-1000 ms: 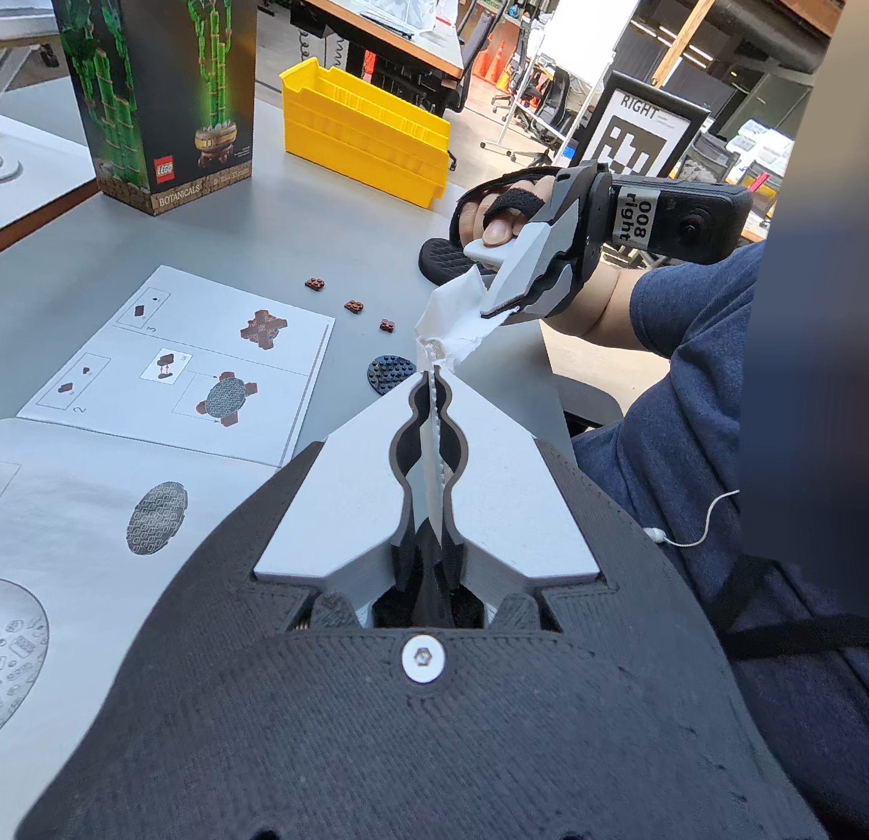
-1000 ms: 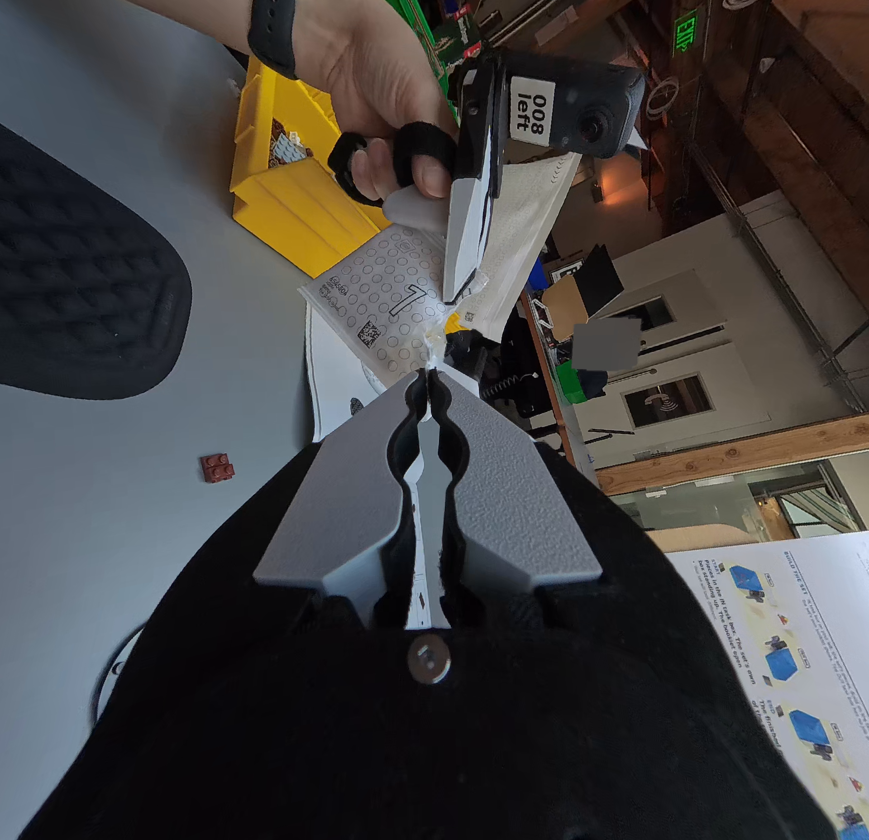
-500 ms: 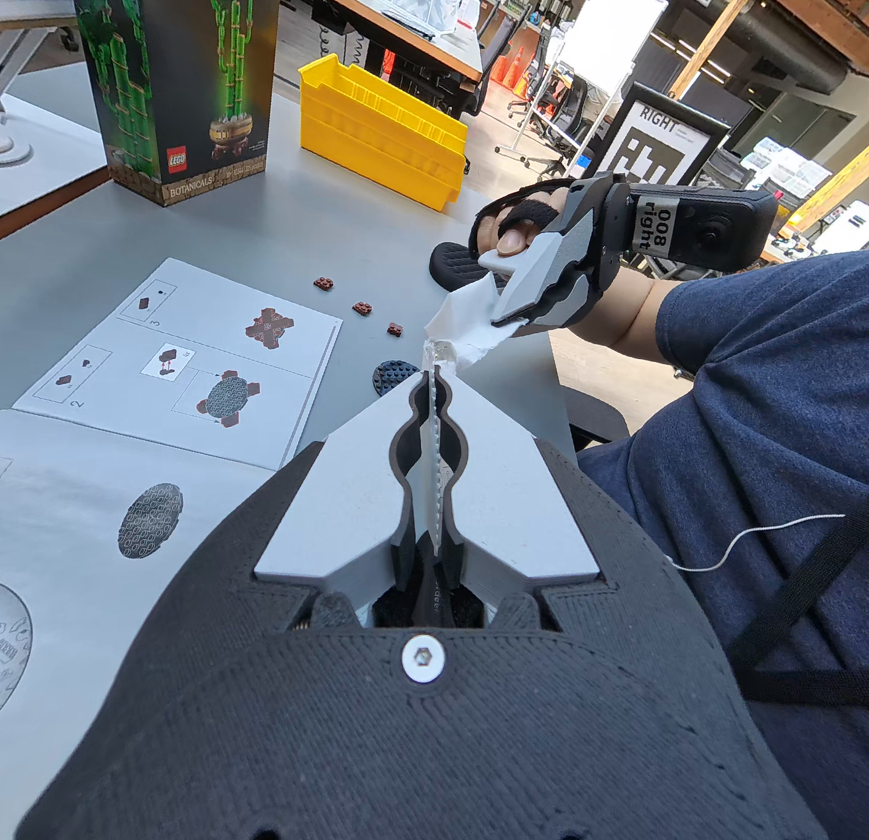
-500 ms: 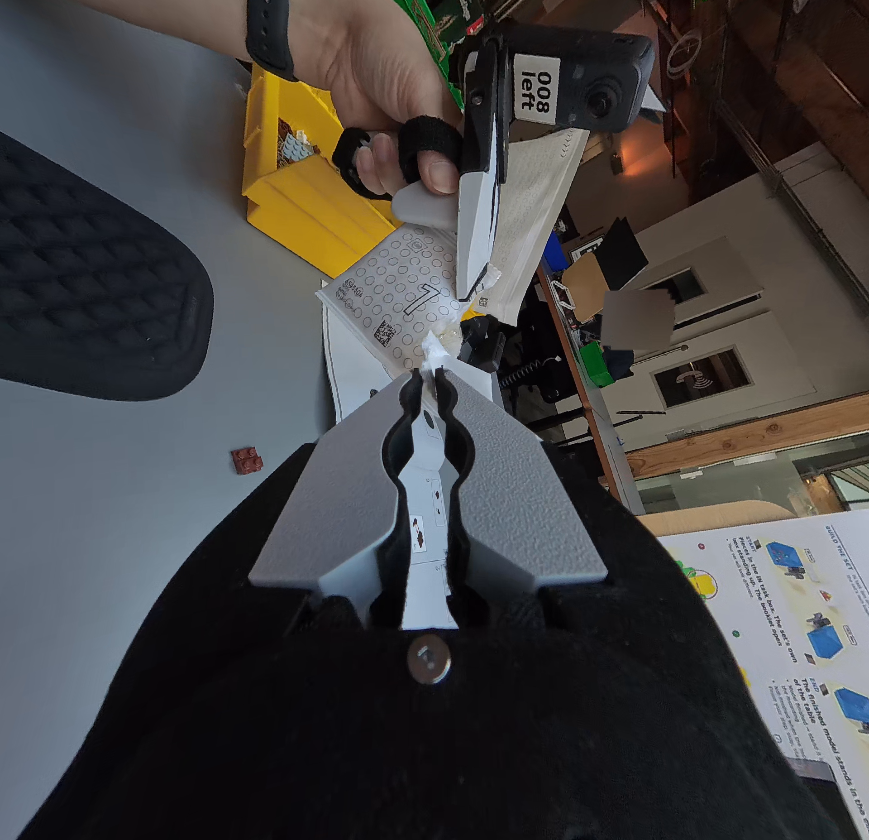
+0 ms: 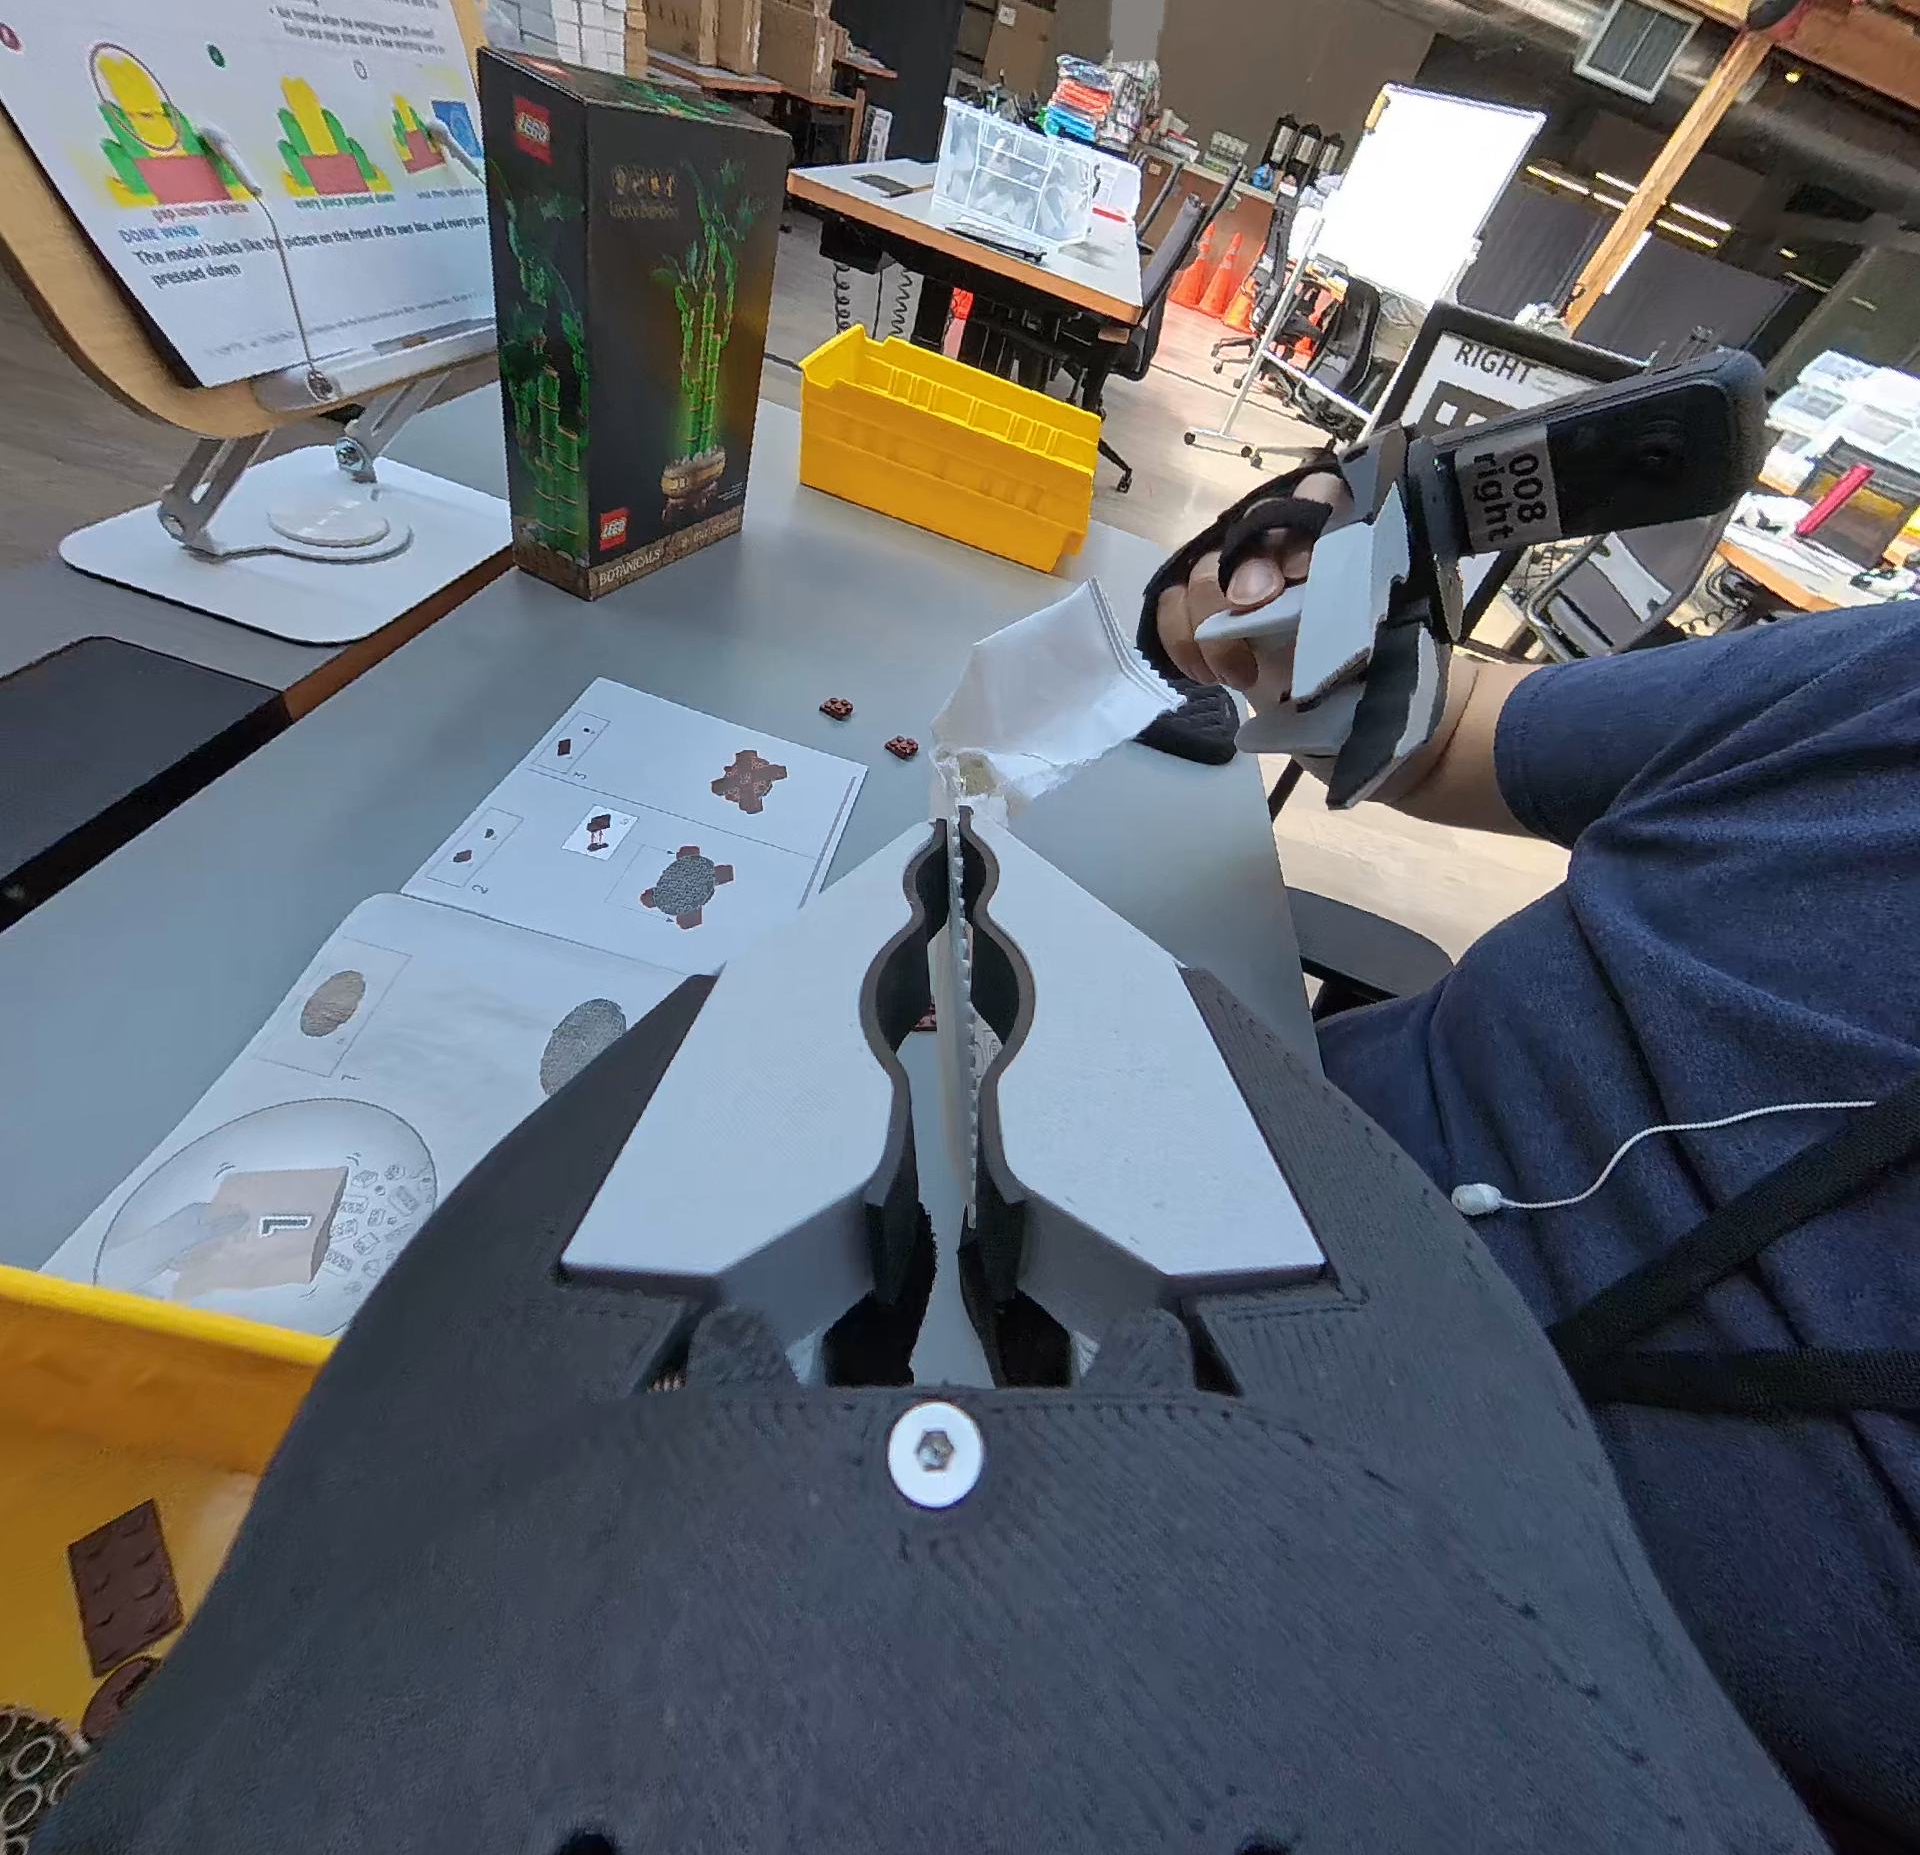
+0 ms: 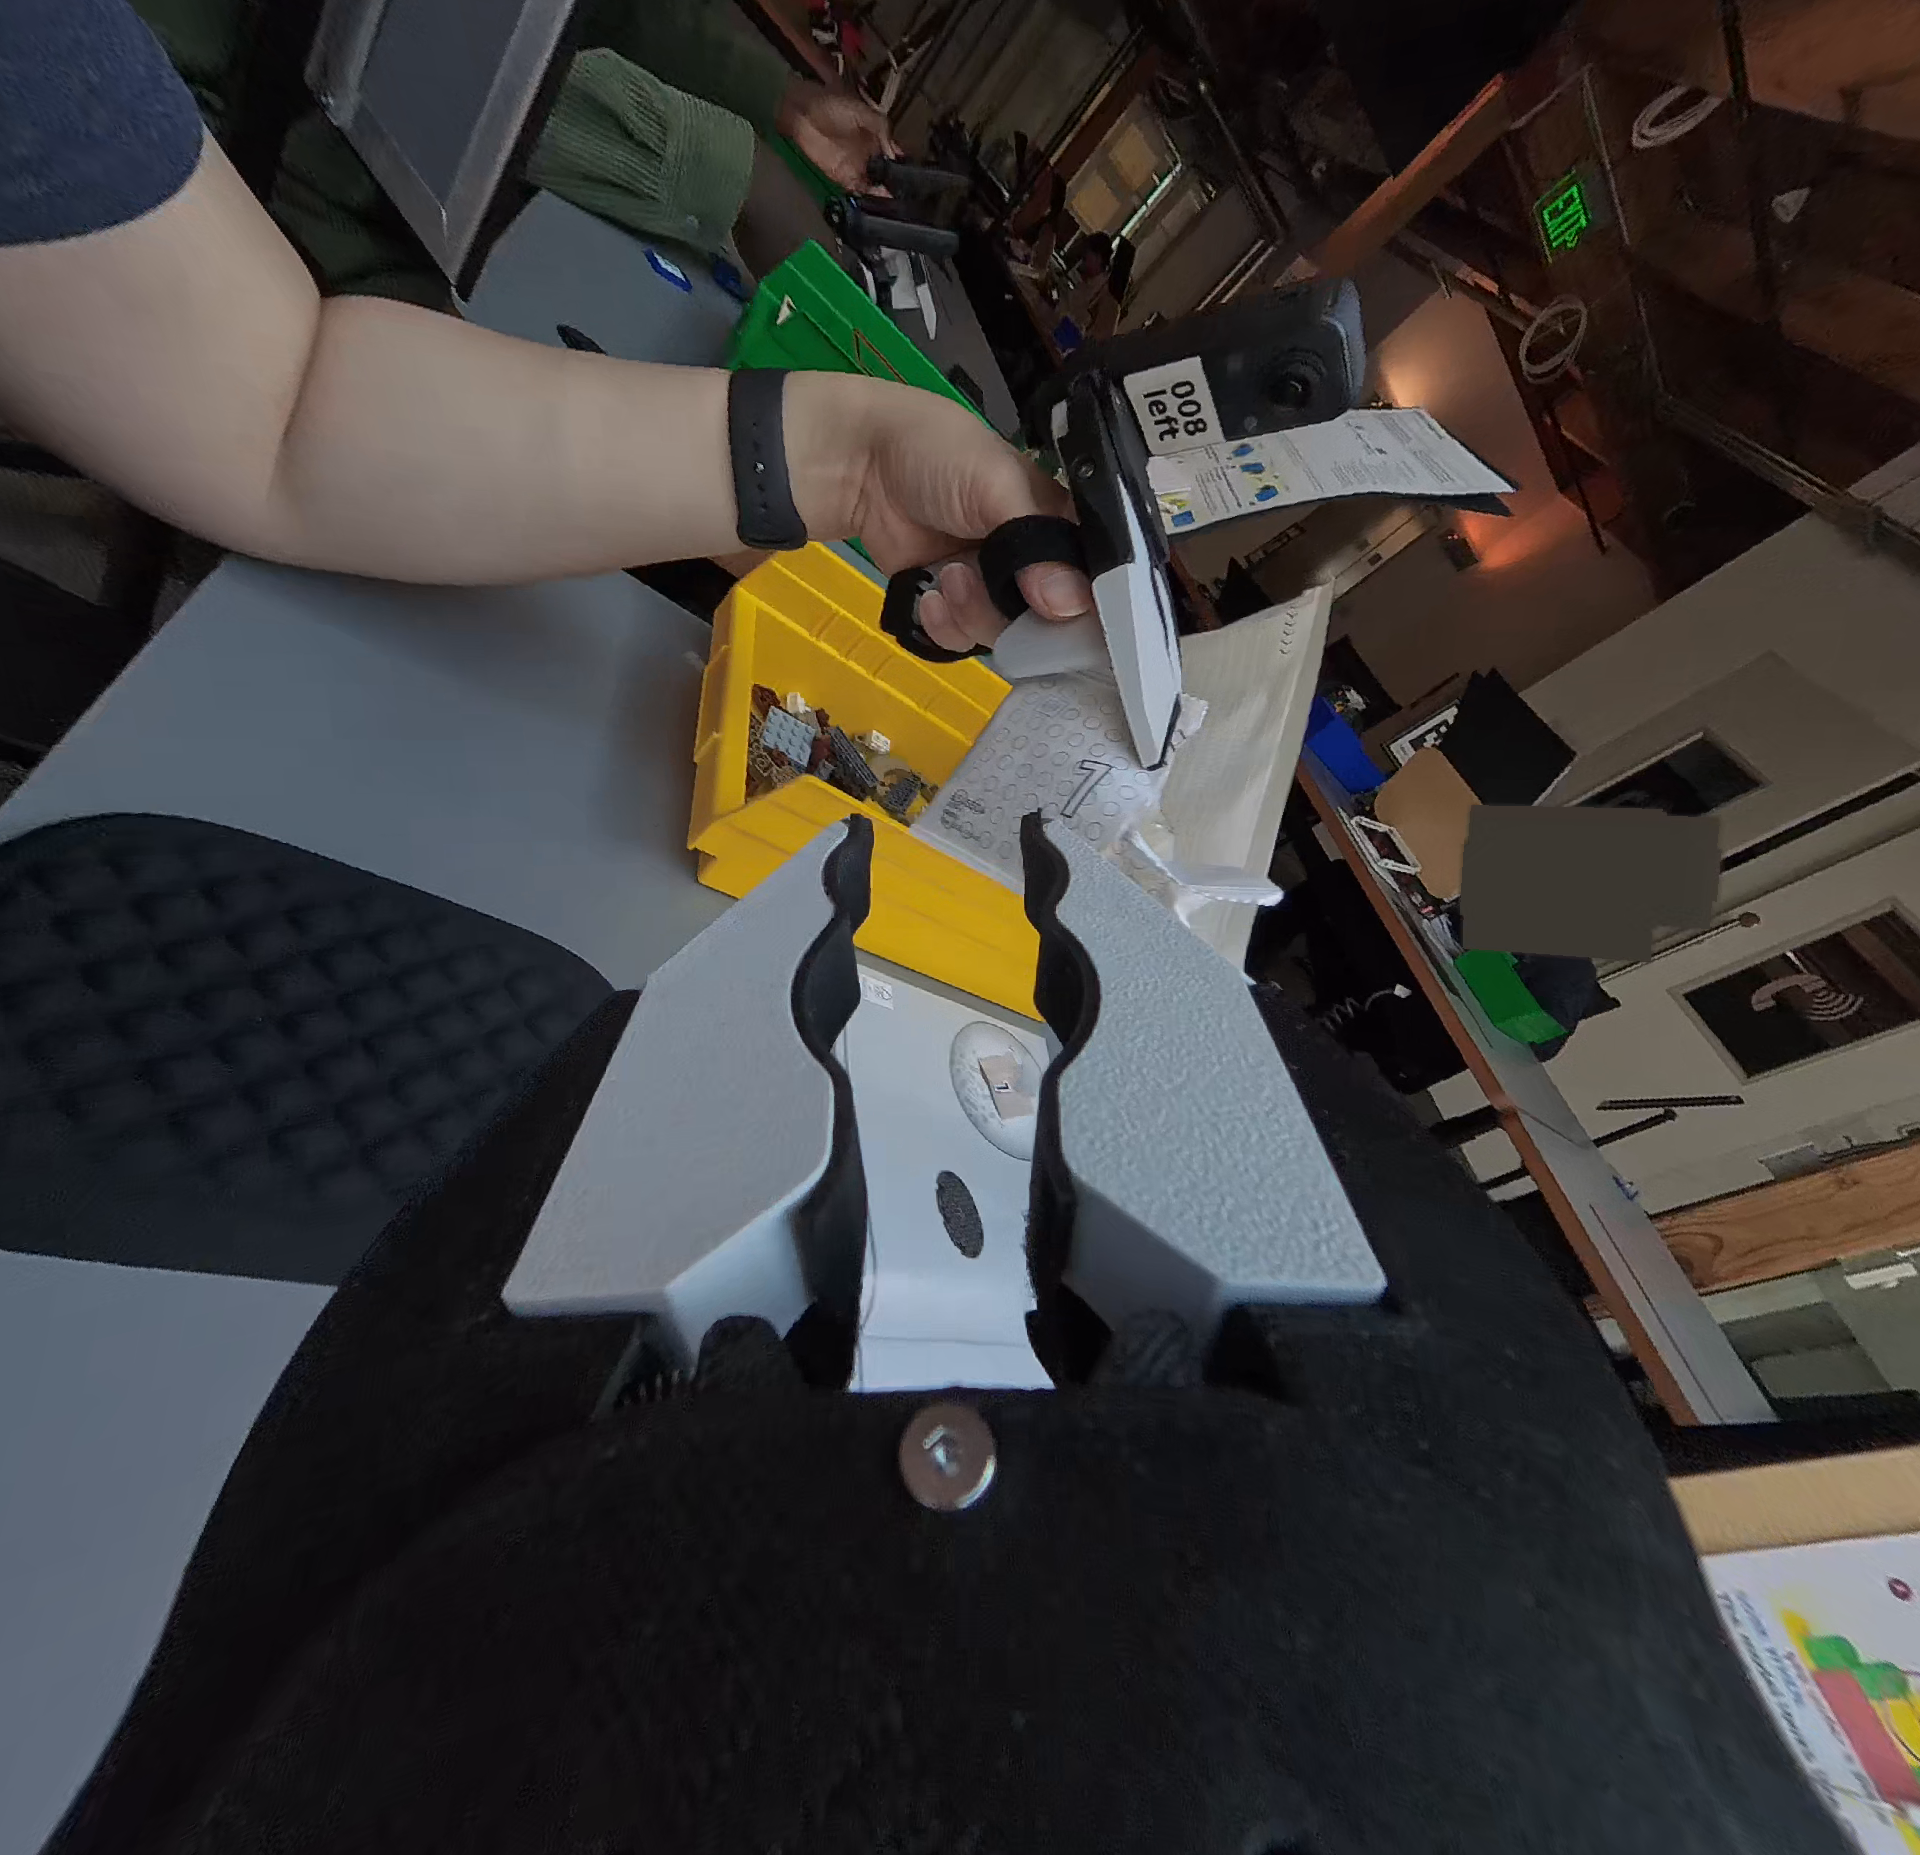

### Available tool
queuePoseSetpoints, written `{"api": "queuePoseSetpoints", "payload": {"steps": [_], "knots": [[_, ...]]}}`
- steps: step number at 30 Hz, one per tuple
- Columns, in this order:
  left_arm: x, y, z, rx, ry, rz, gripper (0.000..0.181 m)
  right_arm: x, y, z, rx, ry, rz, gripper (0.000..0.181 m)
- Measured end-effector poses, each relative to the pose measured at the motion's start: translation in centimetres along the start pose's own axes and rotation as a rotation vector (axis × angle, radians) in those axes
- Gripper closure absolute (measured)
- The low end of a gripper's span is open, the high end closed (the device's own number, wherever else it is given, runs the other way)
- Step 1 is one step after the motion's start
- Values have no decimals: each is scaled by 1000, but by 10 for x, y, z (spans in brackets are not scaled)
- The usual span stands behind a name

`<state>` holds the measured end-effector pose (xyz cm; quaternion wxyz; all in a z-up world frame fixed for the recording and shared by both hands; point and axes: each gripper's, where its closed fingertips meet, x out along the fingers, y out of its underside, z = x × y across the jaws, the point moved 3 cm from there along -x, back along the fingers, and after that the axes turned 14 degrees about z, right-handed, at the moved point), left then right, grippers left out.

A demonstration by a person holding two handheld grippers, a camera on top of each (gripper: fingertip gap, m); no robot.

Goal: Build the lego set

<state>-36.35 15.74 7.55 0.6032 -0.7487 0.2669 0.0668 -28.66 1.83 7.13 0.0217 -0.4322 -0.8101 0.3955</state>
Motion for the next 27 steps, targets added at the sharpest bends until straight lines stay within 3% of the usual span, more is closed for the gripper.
{"api": "queuePoseSetpoints", "payload": {"steps": [3, 6, 9, 12, 15, 17, 20, 22, 27], "knots": [[-18, 0, -2, -6, -39, -9, 181, 32, -11, 27, 81, -96, -6, 150], [-38, 3, -4, -20, -124, 2, 181, 95, -14, 69, 219, -179, 93, 121], [-57, 4, -12, -30, -195, -23, 181, 148, -23, 110, 323, -270, 112, 127], [-73, 0, -18, -52, -214, -35, 181, 191, -37, 125, 455, -316, 117, 126], [-87, -6, -23, -49, -273, -4, 181, 229, -56, 143, 449, -390, 134, 124], [-92, -11, -30, -40, -282, 0, 181, 249, -69, 159, 440, -444, 127, 123], [-93, -18, -44, -23, -250, -14, 181, 277, -81, 175, 518, -504, 127, 93], [-90, -20, -51, -10, -232, 0, 181, 293, -85, 178, 609, -523, 123, 84], [-93, -22, -59, 3, -202, 19, 181, 324, -83, 180, 704, -477, 155, 63]]}}
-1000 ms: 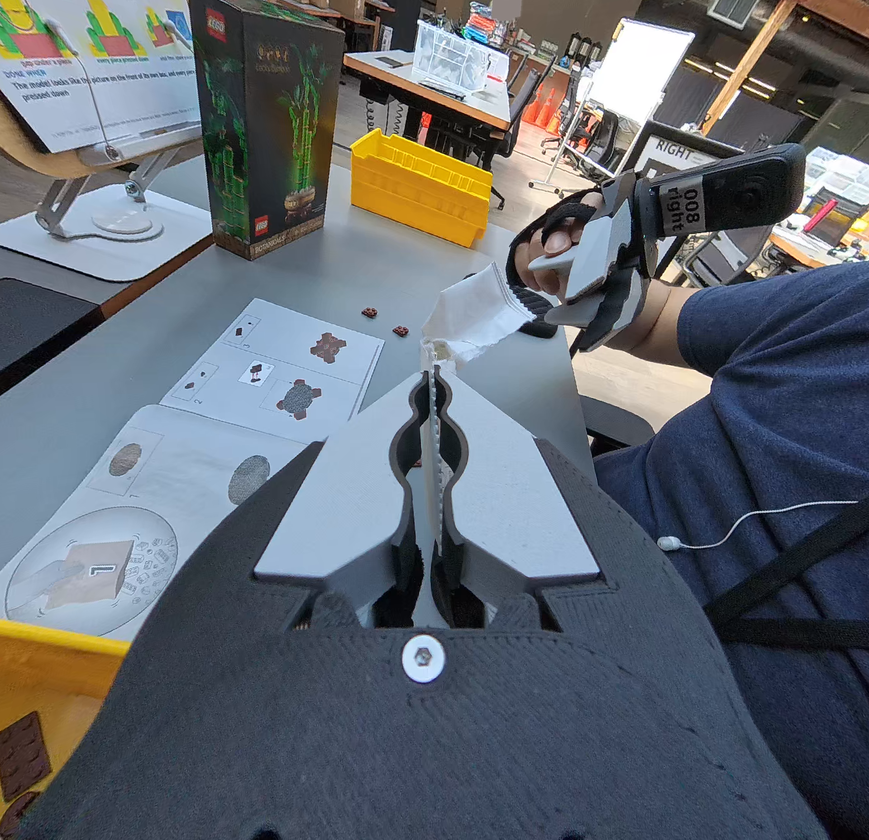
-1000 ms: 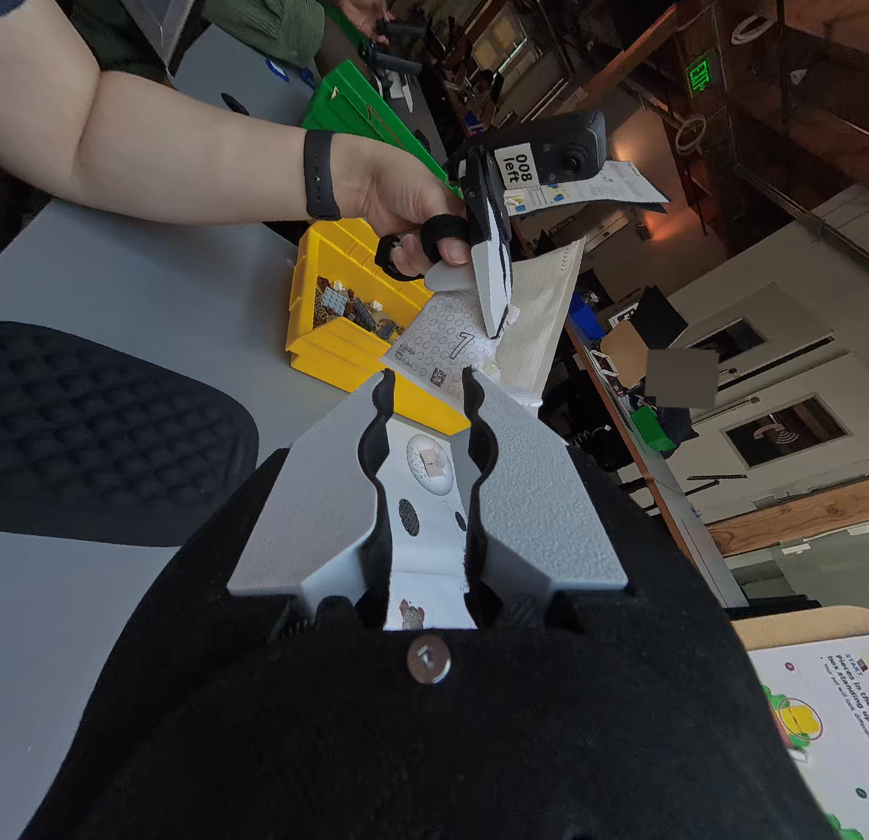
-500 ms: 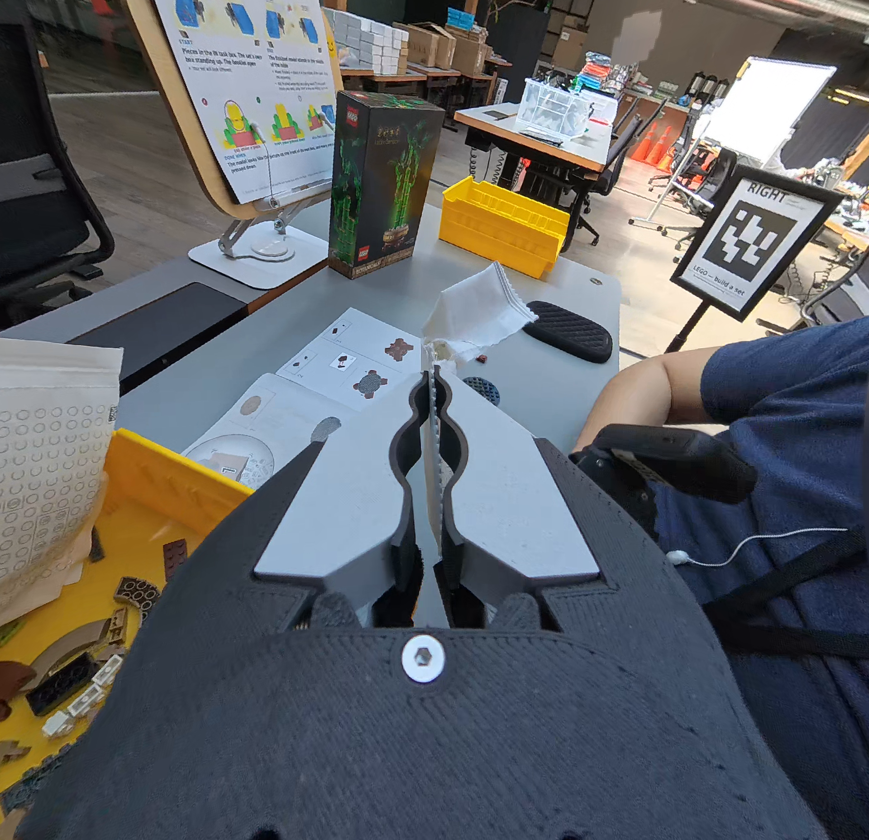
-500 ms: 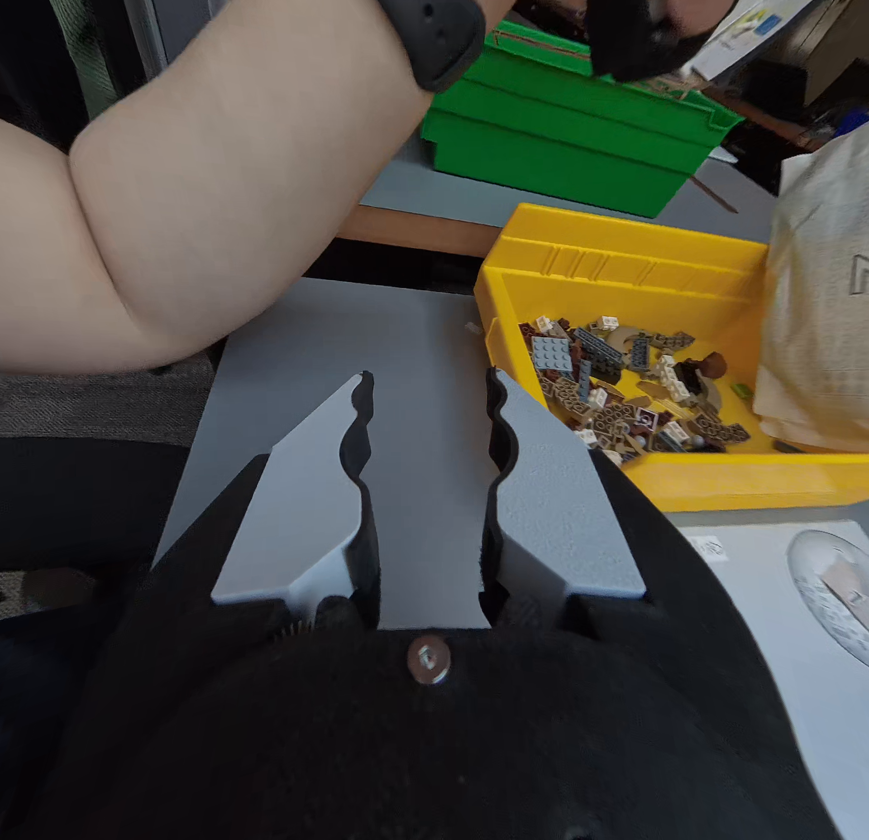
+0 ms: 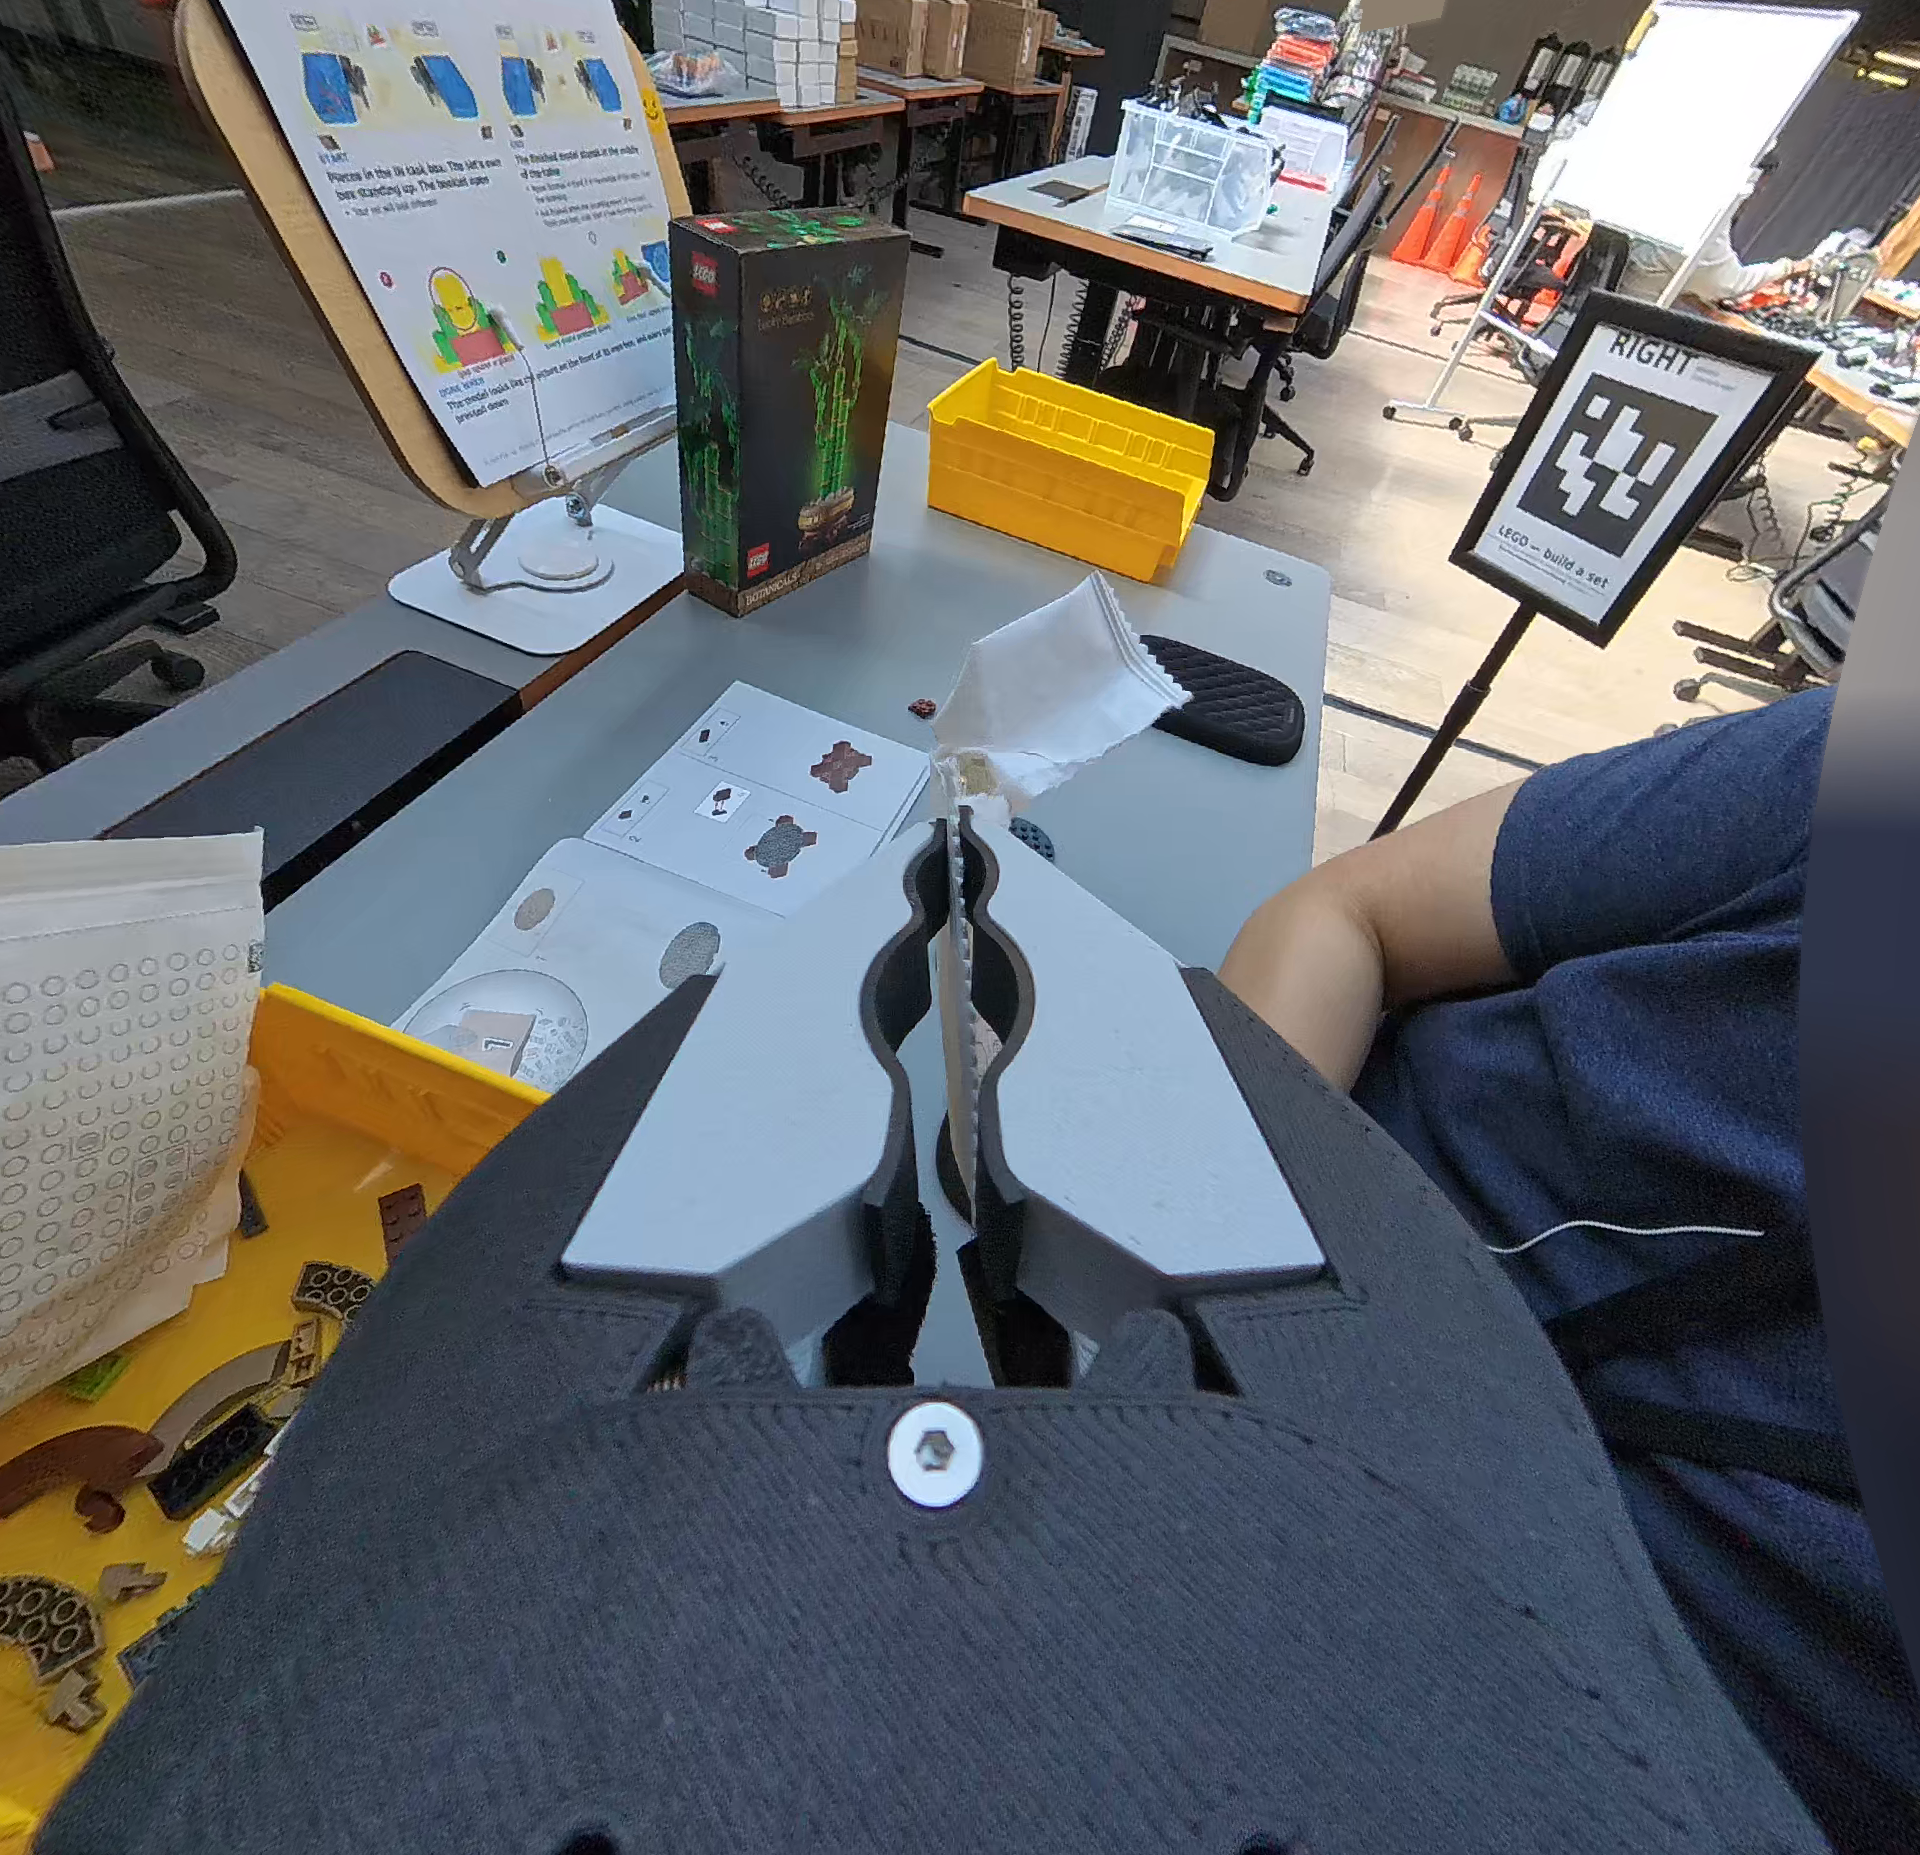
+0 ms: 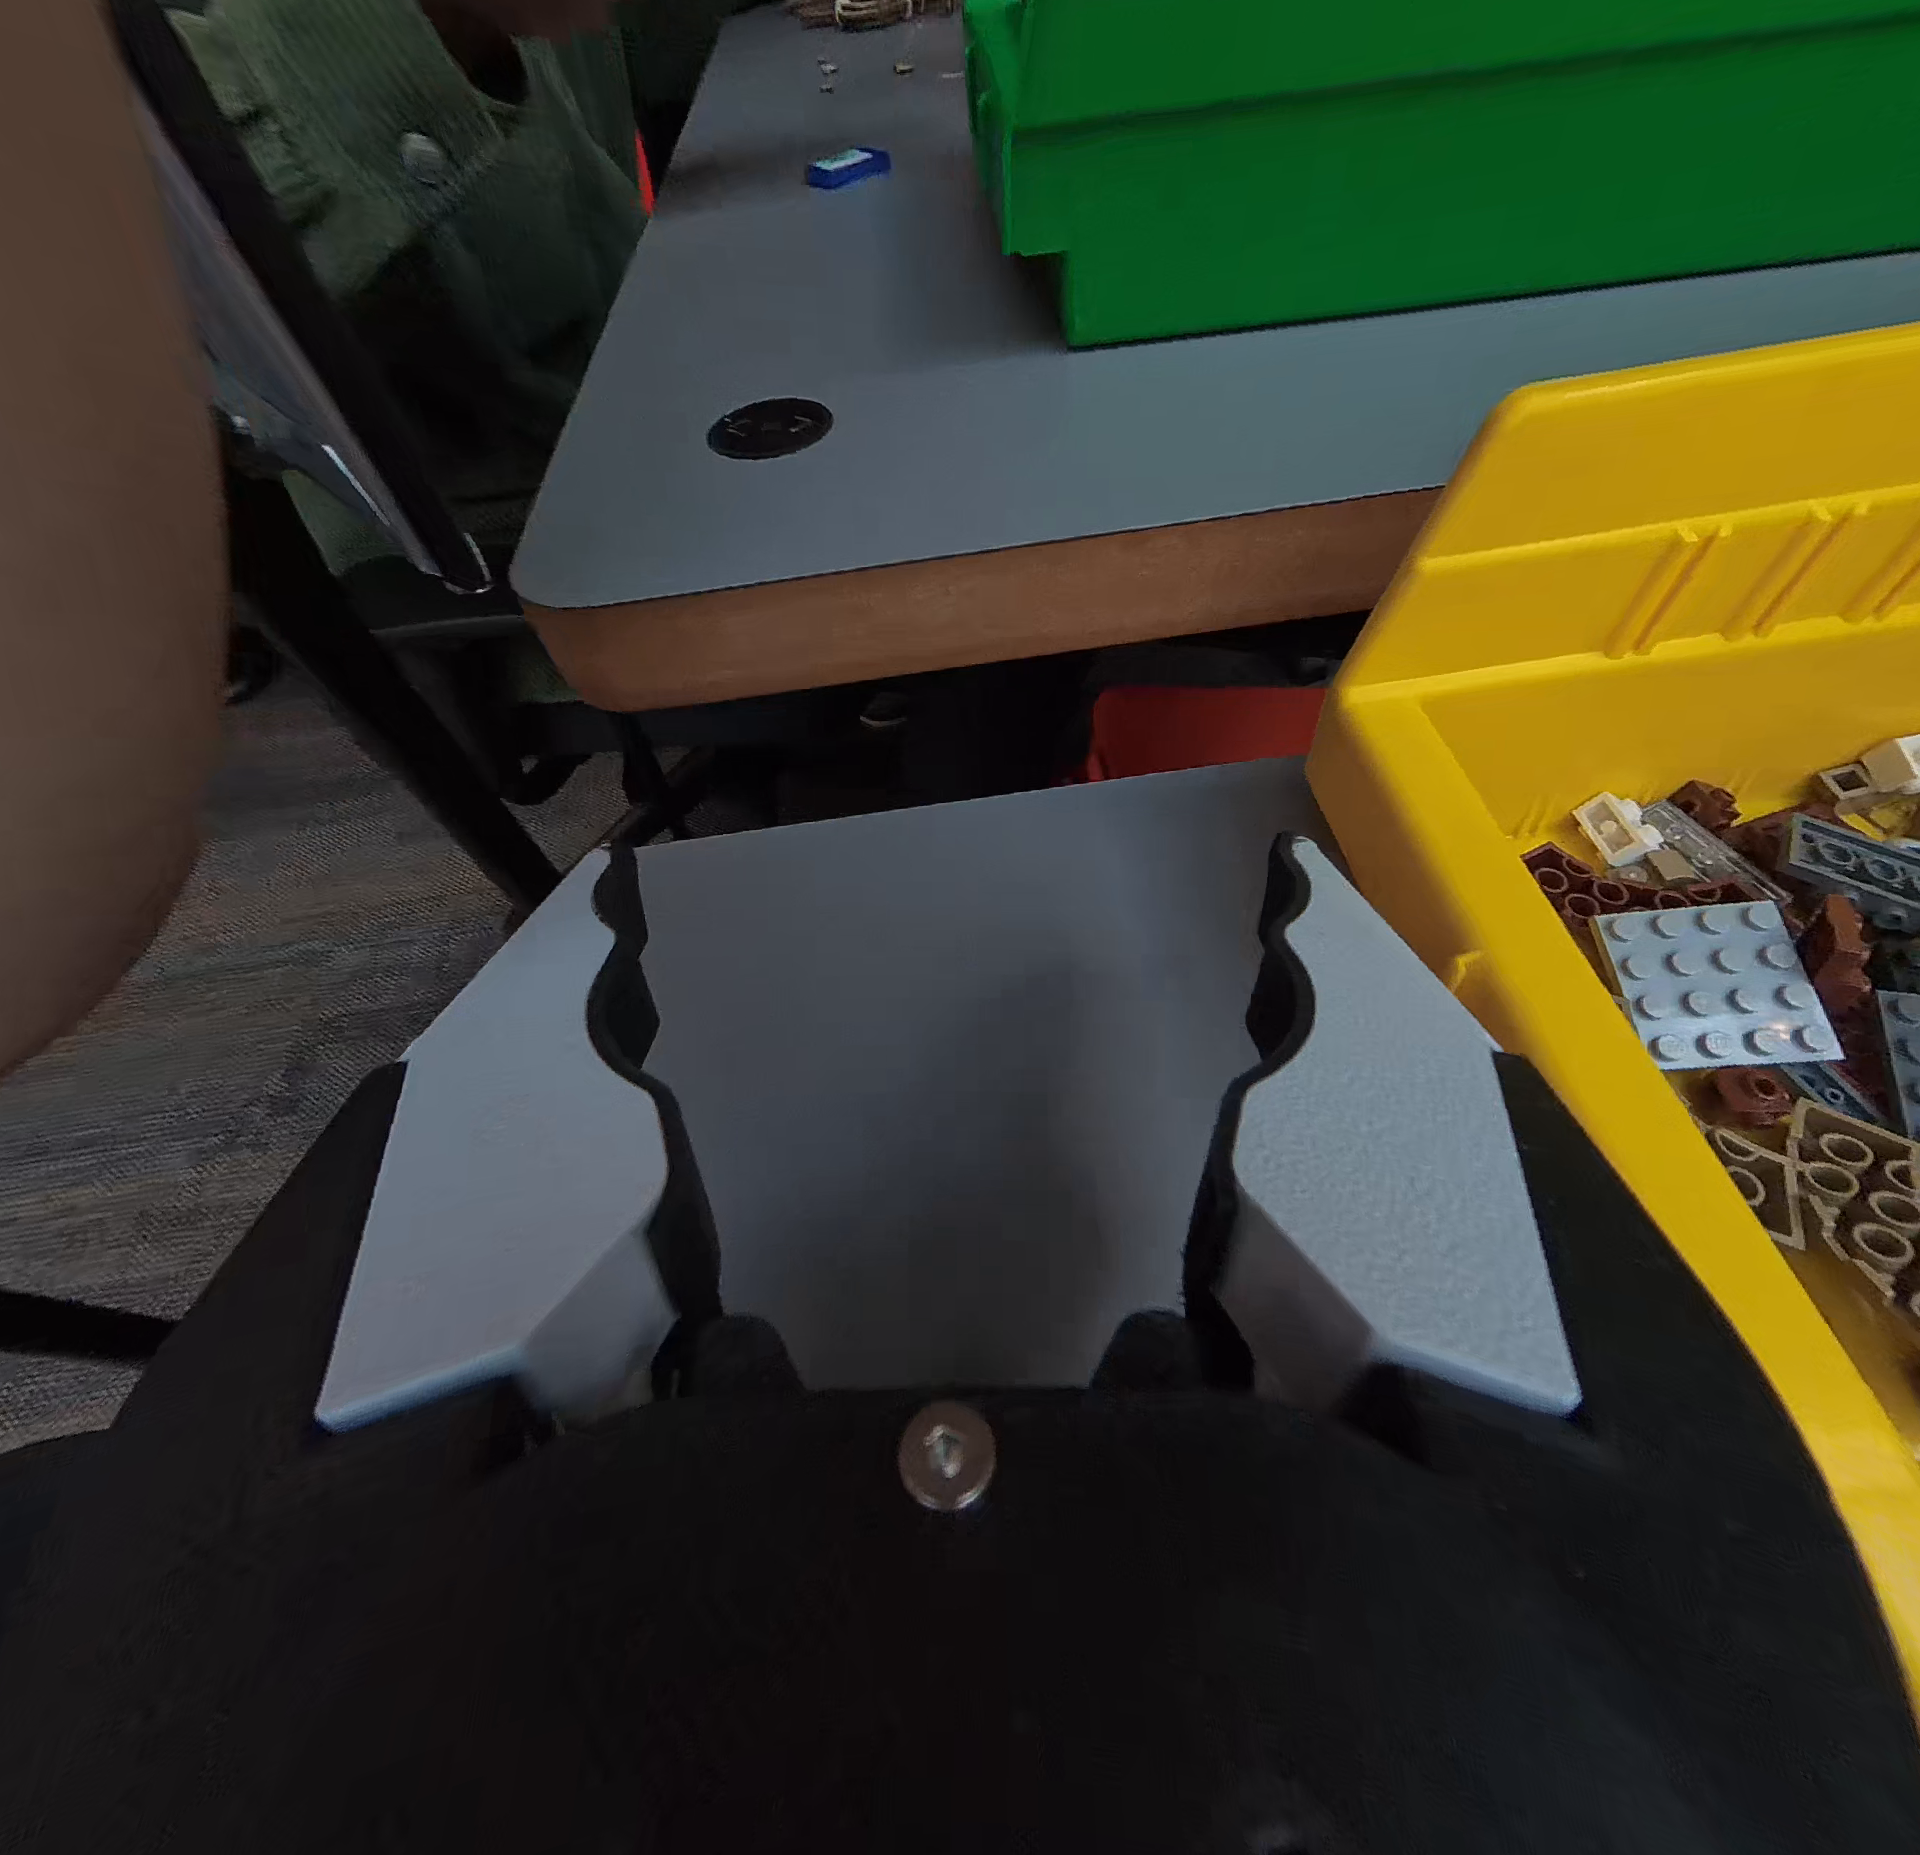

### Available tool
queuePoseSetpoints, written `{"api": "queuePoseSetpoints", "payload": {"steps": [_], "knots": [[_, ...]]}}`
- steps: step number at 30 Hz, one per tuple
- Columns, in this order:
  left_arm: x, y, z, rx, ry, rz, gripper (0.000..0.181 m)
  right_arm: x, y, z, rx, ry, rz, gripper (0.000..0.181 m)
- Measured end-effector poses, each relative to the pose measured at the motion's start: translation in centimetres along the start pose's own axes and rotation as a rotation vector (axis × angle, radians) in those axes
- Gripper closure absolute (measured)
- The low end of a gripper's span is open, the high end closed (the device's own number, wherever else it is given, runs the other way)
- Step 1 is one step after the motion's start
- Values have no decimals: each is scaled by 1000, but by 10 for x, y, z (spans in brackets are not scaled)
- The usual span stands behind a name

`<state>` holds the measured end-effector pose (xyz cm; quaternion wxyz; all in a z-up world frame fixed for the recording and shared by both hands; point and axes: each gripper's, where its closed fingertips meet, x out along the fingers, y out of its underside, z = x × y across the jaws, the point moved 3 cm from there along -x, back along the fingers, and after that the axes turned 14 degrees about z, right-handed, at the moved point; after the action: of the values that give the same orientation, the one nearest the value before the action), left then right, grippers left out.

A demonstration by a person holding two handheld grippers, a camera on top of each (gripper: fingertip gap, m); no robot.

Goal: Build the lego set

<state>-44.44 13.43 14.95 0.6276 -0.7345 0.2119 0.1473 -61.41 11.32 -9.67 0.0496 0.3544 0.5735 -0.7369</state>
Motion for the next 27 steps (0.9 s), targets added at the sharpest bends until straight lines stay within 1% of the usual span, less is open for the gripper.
{"api": "queuePoseSetpoints", "payload": {"steps": [6, 9, 11, 15, 18, 20, 22, 25, 27], "knots": [[-10, -1, -6, 12, 17, -6, 181, 25, -6, -5, 30, 44, 65, 52], [-13, -1, -9, 17, 29, -20, 181, 34, -3, -9, 83, 45, 130, 52], [-13, 0, -9, 17, 38, -23, 181, 37, -4, -12, 80, 68, 144, 52], [-11, 5, -10, 23, 38, -5, 181, 46, 6, -15, 79, 116, 240, 52], [-12, 7, -11, 25, 38, -6, 181, 49, 9, -16, 57, 165, 277, 52], [-12, 9, -11, 25, 40, -6, 181, 53, 13, -19, 56, 206, 329, 52], [-12, 10, -11, 25, 39, -1, 181, 55, 13, -20, 47, 225, 340, 53], [-13, 12, -11, 24, 38, 6, 181, 51, 15, -19, 60, 216, 366, 51], [-13, 14, -11, 21, 36, 8, 181, 41, 19, -16, 88, 188, 393, 52]]}}
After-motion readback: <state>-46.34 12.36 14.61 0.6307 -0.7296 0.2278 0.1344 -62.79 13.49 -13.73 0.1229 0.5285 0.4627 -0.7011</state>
